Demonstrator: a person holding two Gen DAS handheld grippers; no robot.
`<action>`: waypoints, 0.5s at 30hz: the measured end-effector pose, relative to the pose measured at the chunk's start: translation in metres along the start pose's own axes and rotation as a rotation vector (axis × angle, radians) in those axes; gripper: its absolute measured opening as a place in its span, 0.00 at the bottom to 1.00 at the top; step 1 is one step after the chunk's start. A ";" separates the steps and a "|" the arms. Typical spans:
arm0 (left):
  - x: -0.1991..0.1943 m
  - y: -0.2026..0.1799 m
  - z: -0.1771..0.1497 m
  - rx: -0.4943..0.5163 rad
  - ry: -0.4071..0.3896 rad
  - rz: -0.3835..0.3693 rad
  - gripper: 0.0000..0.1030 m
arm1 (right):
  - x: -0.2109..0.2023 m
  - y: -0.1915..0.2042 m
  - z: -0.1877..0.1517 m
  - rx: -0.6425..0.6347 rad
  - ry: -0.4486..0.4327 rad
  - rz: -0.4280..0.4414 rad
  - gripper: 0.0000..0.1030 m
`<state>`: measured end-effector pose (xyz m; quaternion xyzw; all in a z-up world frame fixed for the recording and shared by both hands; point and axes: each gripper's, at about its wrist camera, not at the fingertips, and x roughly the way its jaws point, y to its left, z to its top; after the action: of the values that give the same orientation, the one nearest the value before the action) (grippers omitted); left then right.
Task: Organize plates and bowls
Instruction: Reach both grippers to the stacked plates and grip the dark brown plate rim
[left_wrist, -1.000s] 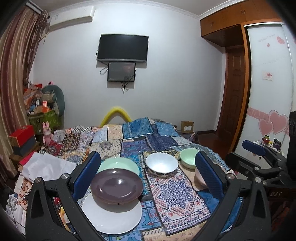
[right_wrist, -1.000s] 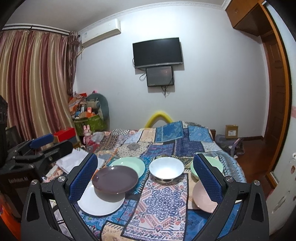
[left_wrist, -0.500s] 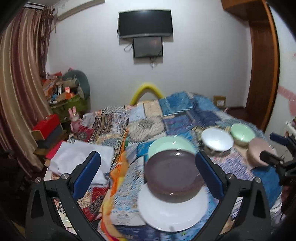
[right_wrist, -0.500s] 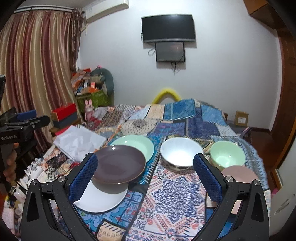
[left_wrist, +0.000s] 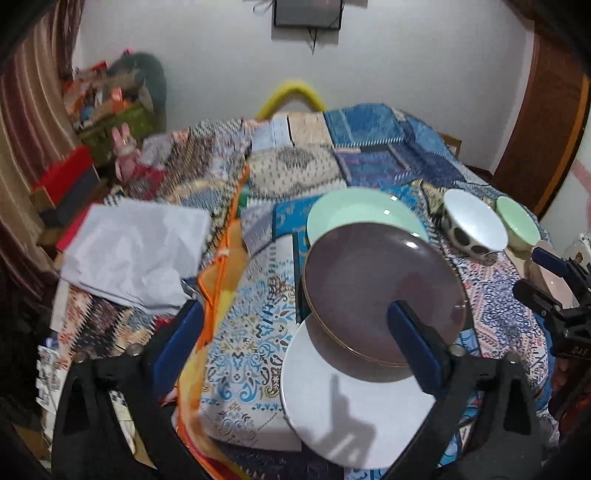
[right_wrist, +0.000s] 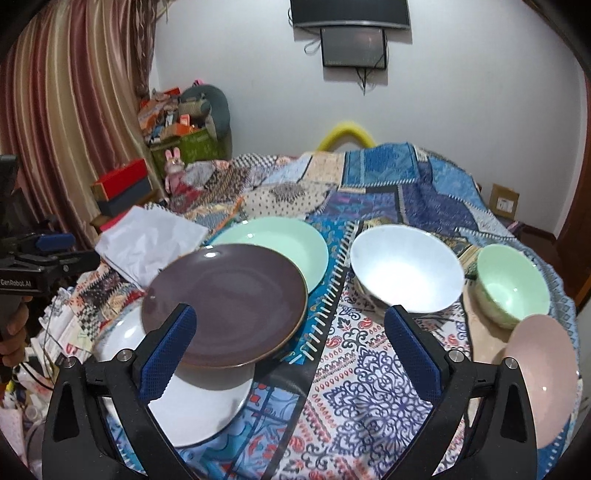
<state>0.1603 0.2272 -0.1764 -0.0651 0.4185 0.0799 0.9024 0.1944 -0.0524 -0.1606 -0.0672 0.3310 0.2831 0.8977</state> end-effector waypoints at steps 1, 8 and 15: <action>0.009 0.002 0.000 -0.007 0.022 -0.014 0.86 | 0.005 -0.001 0.000 0.002 0.011 0.001 0.91; 0.058 0.011 -0.001 -0.054 0.134 -0.086 0.71 | 0.039 -0.009 -0.003 0.042 0.098 0.023 0.80; 0.085 0.010 0.002 -0.047 0.182 -0.146 0.52 | 0.060 -0.010 -0.003 0.046 0.148 0.030 0.72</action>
<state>0.2141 0.2450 -0.2403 -0.1234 0.4907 0.0176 0.8624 0.2357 -0.0343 -0.2020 -0.0621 0.4037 0.2829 0.8678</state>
